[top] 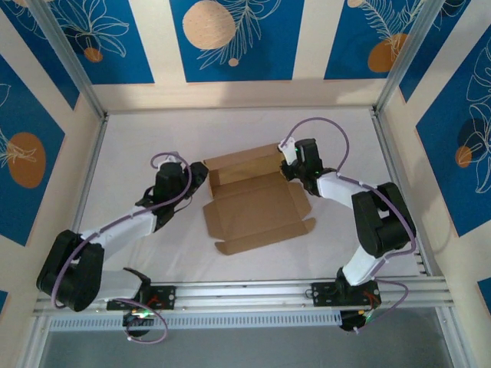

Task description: Fold the paper box

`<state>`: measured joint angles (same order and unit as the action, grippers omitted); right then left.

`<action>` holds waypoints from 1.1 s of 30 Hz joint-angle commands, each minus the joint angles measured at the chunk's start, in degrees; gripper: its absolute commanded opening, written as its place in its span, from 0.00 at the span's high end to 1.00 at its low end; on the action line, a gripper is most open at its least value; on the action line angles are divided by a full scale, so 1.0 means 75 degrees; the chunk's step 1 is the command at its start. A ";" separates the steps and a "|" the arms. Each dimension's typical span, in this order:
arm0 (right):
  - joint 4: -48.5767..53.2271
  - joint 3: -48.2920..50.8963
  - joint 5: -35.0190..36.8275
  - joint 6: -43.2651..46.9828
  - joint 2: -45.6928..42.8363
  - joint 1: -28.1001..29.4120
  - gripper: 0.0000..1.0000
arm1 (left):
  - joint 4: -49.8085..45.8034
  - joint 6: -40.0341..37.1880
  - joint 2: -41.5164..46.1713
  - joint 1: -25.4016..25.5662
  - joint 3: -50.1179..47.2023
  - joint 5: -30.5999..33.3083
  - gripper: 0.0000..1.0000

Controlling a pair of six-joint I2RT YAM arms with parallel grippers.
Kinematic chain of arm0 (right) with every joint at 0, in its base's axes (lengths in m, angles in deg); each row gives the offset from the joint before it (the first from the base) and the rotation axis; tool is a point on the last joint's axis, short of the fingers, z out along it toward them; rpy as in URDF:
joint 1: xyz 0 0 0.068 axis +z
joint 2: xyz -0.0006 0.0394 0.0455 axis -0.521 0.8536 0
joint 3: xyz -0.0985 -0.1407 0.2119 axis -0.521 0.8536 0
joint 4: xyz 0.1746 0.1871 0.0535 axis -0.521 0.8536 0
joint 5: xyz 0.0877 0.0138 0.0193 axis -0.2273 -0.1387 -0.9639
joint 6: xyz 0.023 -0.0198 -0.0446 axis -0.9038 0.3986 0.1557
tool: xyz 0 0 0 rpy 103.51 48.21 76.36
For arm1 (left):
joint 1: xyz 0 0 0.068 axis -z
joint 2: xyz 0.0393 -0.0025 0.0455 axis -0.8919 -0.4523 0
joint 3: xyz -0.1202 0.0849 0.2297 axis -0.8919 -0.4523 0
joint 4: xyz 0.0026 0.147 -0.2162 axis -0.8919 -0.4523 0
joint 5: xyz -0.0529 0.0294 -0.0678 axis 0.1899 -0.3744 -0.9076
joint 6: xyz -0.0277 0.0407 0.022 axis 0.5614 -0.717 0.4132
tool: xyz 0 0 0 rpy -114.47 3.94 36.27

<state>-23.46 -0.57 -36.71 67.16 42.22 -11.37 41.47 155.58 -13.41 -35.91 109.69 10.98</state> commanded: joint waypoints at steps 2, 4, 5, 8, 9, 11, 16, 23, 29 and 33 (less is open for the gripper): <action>0.0431 -0.0531 0.1444 -0.0454 0.0457 0.0401 0.94 | -0.0239 0.0152 0.0332 0.0380 -0.0057 0.0087 0.73; 0.0515 -0.0640 0.2030 -0.0596 0.0601 0.0490 0.94 | -0.0272 0.0178 0.0443 0.0480 -0.0056 0.0190 0.74; 0.0562 -0.0698 0.2282 -0.0724 0.0650 0.0527 0.94 | -0.0277 0.0199 0.0507 0.0534 -0.0066 0.0238 0.74; 0.0664 -0.0850 0.2954 -0.0966 0.0750 0.0633 0.94 | -0.0285 0.0264 0.0665 0.0675 -0.0126 0.0385 0.74; 0.0650 -0.0897 0.3174 -0.0974 0.0786 0.0689 0.95 | -0.0282 0.0318 0.0703 0.0725 -0.0155 0.0456 0.74; 0.0748 -0.1057 0.3332 -0.1050 0.0859 0.0754 0.95 | -0.0255 0.0384 0.0754 0.0812 -0.0200 0.0533 0.74; 0.1363 -0.1563 0.3773 -0.1735 0.1064 0.0821 0.97 | -0.0254 0.0434 0.0826 0.0996 -0.0156 0.0651 0.74; 0.1203 -0.1560 0.3134 -0.1370 0.1101 0.0974 0.98 | -0.0608 -0.0496 0.1122 0.0992 0.0054 0.0901 0.72; 0.0140 -0.0444 0.1582 -0.0327 0.0310 0.0583 1.00 | -0.1995 -0.1895 0.2069 -0.0104 0.0574 0.0789 0.54; -0.0260 0.0244 0.0297 0.0015 -0.0333 0.0206 1.00 | -0.2559 -0.2367 0.1970 -0.0986 0.1005 0.0215 0.46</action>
<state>-23.27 -1.60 -25.82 62.09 43.22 -8.22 27.22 143.18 1.61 -40.10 114.69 15.63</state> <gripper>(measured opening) 0.114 0.533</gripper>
